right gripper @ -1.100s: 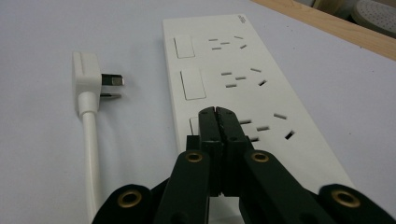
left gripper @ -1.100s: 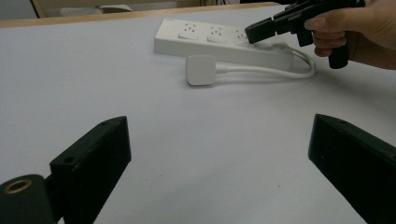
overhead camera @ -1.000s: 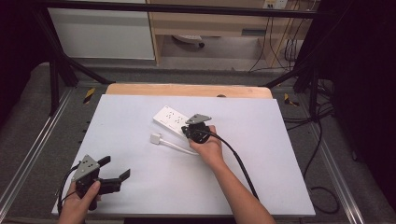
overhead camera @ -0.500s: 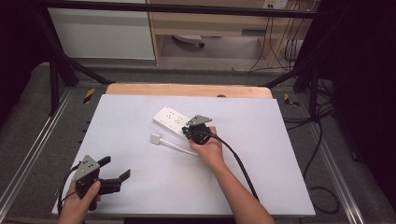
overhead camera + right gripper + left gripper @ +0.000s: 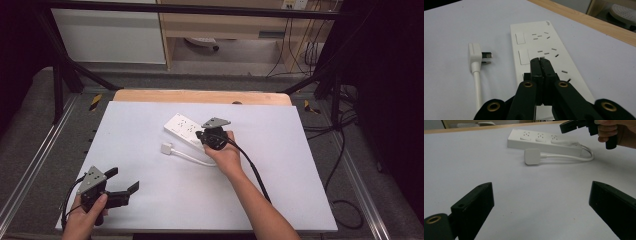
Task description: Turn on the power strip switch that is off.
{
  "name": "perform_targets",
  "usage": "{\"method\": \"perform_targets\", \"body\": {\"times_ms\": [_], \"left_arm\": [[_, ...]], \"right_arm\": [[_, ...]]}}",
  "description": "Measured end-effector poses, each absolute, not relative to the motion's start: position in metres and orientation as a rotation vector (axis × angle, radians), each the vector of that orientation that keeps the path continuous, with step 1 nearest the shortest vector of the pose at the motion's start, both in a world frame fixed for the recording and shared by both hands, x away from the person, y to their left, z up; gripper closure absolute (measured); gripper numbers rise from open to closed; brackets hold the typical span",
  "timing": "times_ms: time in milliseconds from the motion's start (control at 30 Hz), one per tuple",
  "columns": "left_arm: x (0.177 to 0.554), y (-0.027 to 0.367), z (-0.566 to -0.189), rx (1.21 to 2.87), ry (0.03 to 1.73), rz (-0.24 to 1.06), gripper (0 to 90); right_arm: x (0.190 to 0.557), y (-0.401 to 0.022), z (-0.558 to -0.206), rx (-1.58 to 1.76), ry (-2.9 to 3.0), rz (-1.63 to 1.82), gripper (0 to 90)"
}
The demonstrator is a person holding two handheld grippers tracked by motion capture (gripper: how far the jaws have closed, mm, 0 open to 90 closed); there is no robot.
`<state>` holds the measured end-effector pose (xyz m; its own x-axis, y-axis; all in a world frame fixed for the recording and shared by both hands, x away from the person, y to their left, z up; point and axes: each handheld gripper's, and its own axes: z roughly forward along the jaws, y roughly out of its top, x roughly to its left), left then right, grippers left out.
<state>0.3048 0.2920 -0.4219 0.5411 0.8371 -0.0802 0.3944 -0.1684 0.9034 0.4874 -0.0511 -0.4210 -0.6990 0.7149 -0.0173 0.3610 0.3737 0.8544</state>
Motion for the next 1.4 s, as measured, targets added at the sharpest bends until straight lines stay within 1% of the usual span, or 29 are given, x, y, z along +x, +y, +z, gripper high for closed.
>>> {"method": "perform_targets", "body": {"times_ms": [333,400,433,467,700,967,1100,1267,1333,1400], "left_arm": [[0.308,0.293,-0.425,1.764,1.052,0.523,6.0],[0.308,0.293,-0.425,1.768,1.052,0.522,6.1],[0.308,0.292,-0.424,1.790,1.036,0.554,6.2],[0.307,0.292,-0.424,1.791,1.034,0.560,6.1],[0.308,0.291,-0.426,1.782,1.052,0.535,6.2],[0.309,0.290,-0.425,1.789,1.044,0.543,6.3],[0.308,0.290,-0.425,1.790,1.038,0.540,6.3],[0.306,0.290,-0.424,1.793,1.033,0.552,6.1],[0.306,0.291,-0.424,1.784,1.036,0.547,5.9],[0.306,0.290,-0.424,1.786,1.030,0.541,6.0]], "right_arm": [[0.488,-0.050,-0.415,0.947,2.276,1.266,90.0],[0.488,-0.050,-0.414,0.953,2.278,1.266,90.0],[0.490,-0.050,-0.410,0.949,2.275,1.266,90.0],[0.490,-0.050,-0.410,0.951,2.272,1.272,90.0],[0.490,-0.050,-0.410,0.968,2.287,1.274,90.0],[0.494,-0.053,-0.400,0.959,2.291,1.255,89.8],[0.494,-0.058,-0.394,0.976,2.270,1.270,83.8],[0.492,-0.064,-0.388,1.007,2.246,1.310,69.9],[0.490,-0.064,-0.384,1.014,2.223,1.304,62.4],[0.488,-0.066,-0.379,1.021,2.205,1.314,56.7]]}}
